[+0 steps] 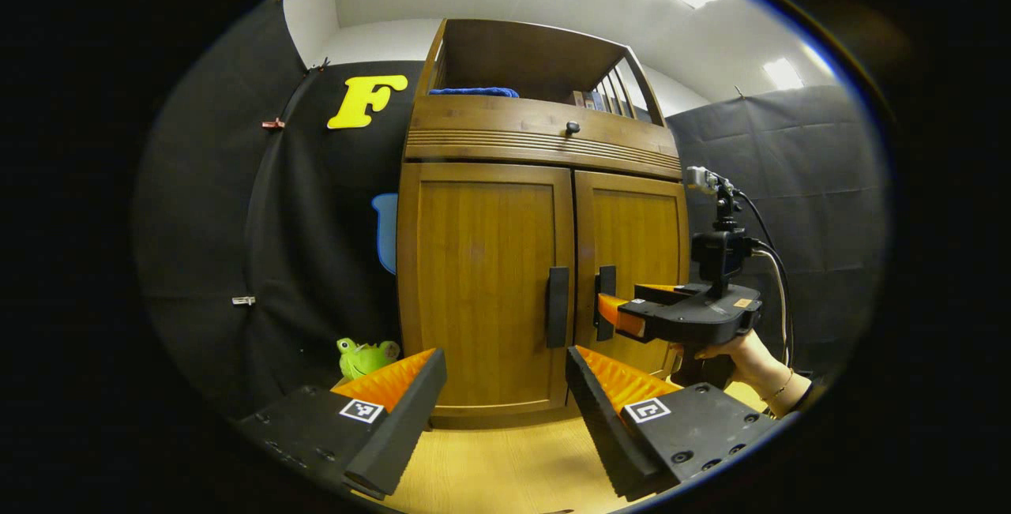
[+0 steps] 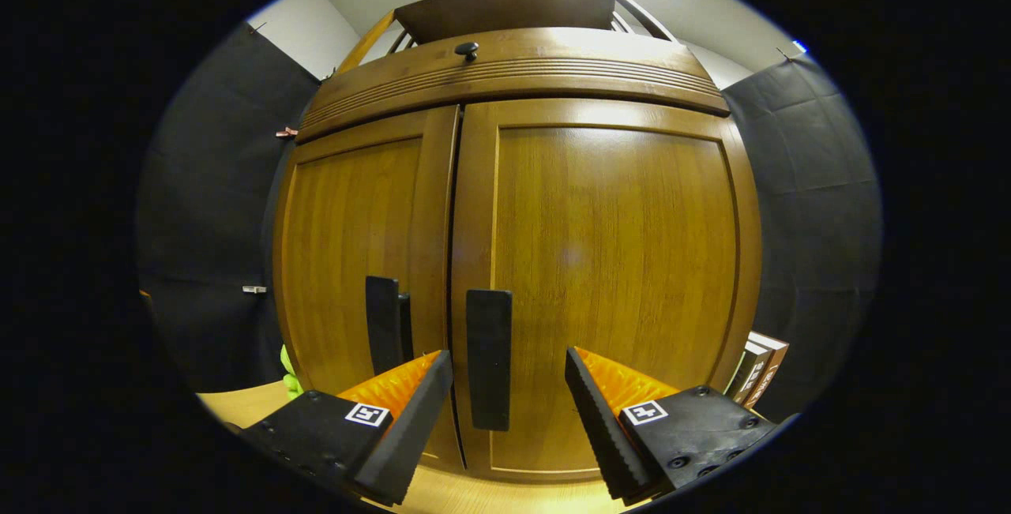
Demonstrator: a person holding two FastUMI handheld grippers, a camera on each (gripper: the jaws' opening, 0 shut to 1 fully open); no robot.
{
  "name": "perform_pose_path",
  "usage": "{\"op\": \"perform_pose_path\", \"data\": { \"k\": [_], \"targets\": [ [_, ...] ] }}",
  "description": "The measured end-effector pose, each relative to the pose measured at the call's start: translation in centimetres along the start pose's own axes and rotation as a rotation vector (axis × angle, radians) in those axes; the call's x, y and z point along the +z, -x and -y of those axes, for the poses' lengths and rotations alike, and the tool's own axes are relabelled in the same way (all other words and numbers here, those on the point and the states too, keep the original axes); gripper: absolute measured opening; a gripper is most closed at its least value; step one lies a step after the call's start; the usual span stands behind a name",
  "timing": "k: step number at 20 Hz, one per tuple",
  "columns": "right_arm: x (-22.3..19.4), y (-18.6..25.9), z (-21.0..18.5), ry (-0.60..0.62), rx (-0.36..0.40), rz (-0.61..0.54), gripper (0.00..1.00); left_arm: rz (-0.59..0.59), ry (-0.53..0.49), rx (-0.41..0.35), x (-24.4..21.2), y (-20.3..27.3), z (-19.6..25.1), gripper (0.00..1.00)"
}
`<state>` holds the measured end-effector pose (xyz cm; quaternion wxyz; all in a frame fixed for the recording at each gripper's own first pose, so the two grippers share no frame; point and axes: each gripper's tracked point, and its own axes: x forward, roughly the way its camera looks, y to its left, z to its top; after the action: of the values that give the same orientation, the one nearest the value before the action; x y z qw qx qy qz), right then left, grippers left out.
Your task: Open the right door of the double-door shoe cabinet with the right hand, and open the left door with the left hand.
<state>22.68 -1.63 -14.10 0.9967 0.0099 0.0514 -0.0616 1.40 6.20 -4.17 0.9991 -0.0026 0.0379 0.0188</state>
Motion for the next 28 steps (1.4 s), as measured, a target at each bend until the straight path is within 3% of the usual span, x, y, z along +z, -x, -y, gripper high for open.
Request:
{"op": "perform_pose_path", "data": {
  "k": [3, 4, 7, 9, 12, 13, 14, 15, 22, 23, 25, 26, 28],
  "targets": [
    [-0.3, -0.8, 0.3, 0.007, -0.024, 0.009, 0.83, -0.003, 0.003, 0.014, -0.2, -0.5, -0.9, 0.95],
    [-0.4, -1.3, 0.4, 0.010, -0.032, 0.011, 0.88, -0.004, 0.007, 0.019, -0.4, -0.5, -1.2, 0.95],
    [-1.1, -2.1, -0.1, 0.005, -0.022, -0.004, 0.83, -0.018, 0.014, 0.036, -1.0, -0.7, -2.0, 0.95],
    [-1.5, -2.3, -1.3, -0.020, 0.009, -0.016, 0.66, -0.028, 0.011, 0.047, -1.4, -0.7, -2.5, 0.95],
    [-1.4, -2.3, -0.9, 0.031, -0.018, -0.001, 0.41, -0.036, 0.007, 0.056, -1.7, -0.6, -3.1, 0.95],
    [-1.3, -2.3, -1.0, 0.047, -0.021, 0.010, 0.26, -0.037, 0.007, 0.057, -1.8, -0.6, -3.2, 0.95],
    [-1.5, -2.2, -1.1, 0.043, -0.019, -0.003, 0.31, -0.039, 0.009, 0.059, -1.8, -0.6, -3.3, 0.95],
    [-1.3, -2.0, -1.1, 0.044, -0.013, -0.005, 0.17, -0.039, 0.013, 0.060, -1.9, -0.4, -3.5, 0.95],
    [-1.8, 0.7, -1.3, 0.059, 0.042, -0.062, 0.26, -0.006, 0.039, 0.068, -1.0, 1.3, -3.0, 0.95],
    [-1.8, 1.1, -1.2, 0.064, 0.048, -0.068, 0.21, -0.006, 0.038, 0.069, -1.0, 1.6, -2.9, 0.95],
    [-1.7, 2.2, -1.1, 0.068, 0.061, -0.072, 0.22, -0.005, 0.039, 0.073, -0.9, 2.0, -2.6, 0.95],
    [-1.6, 2.8, -1.0, 0.064, 0.069, -0.073, 0.27, -0.004, 0.040, 0.072, -0.8, 2.3, -2.3, 0.95],
    [-1.5, 4.0, -0.8, 0.058, 0.088, -0.078, 0.17, -0.006, 0.042, 0.066, -0.7, 2.7, -1.8, 0.95]
  ]
}}
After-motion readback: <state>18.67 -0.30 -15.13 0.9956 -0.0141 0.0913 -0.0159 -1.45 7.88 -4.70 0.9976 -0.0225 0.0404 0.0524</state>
